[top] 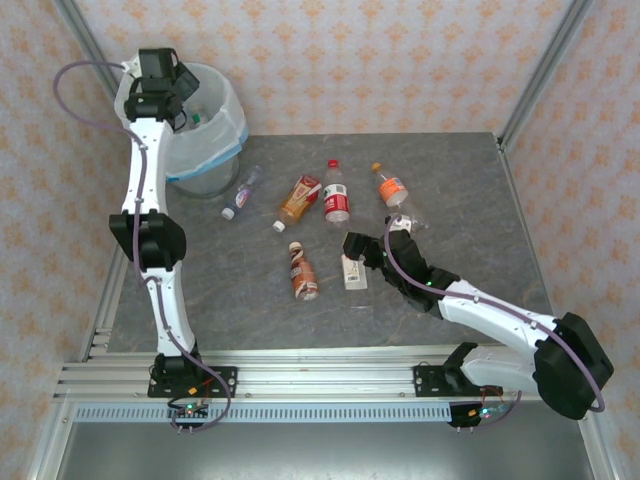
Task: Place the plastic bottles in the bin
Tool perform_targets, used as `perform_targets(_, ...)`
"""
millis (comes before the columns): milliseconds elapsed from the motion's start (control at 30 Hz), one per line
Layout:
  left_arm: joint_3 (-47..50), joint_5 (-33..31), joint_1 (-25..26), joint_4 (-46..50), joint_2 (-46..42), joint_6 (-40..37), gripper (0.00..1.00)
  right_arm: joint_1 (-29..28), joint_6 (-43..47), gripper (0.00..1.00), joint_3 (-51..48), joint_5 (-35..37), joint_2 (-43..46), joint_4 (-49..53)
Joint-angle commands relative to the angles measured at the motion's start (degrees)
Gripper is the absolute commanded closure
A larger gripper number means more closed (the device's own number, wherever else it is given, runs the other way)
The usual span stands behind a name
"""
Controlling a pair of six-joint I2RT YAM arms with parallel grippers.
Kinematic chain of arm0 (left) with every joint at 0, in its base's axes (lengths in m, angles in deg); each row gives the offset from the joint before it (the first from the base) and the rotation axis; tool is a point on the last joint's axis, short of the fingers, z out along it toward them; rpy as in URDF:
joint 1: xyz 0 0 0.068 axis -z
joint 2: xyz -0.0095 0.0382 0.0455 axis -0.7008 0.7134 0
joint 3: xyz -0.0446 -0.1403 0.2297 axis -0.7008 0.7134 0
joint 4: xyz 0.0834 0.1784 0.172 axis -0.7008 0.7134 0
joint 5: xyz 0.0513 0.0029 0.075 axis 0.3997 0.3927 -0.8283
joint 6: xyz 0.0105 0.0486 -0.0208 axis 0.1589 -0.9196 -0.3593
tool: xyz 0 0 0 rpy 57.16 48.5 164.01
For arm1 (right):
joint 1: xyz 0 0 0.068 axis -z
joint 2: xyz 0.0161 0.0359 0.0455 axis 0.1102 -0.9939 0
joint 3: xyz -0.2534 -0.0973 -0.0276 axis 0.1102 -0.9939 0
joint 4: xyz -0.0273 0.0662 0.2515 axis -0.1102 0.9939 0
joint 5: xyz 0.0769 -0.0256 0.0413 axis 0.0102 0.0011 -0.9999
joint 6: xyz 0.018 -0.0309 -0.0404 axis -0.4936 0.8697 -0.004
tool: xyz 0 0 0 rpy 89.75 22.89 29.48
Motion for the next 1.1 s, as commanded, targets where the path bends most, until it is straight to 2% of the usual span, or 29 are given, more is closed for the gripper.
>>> perform_targets(0,1.3,2.0,0.0,0.1,-5.0,-0.2,0.06,0.4,1.4,0.01,1.0,-0.1,0.8,1.2)
perform_targets(167,3.3,1.6,0.0,0.3,-7.4,-0.5,0.00,0.4,-0.4,0.01,-0.5,1.8,1.3,-1.0)
perform_targets(233,4.3,2.9,0.0,0.2,-8.7,-0.5,0.00,0.5,-3.1,0.01,-0.9,3.8,1.7,-0.9)
perform_targets(333,8.0,6.4,0.3,-1.4,-12.3,-0.7,0.00,0.7,-2.6,0.01,-1.1,3.6,1.9,-0.2)
perform_targets(433,15.2,8.2,1.1,-5.0,-17.5,-0.8,0.00,0.8,-1.4,0.01,-1.2,2.0,1.2,0.9)
perform_targets(700,41.4,9.2,5.2,-18.2,-36.1,0.7,0.00,0.8,-4.6,0.01,-3.4,1.2,2.2,7.7)
perform_targets(833,49.1,8.3,7.8,-19.3,-42.5,-0.2,0.00,0.8,-4.6,0.01,-4.9,0.1,4.1,9.2)
perform_targets(1067,59.5,7.3,13.1,-17.4,-51.8,-0.9,0.00,0.7,4.5,0.01,-6.5,1.6,5.6,8.3)
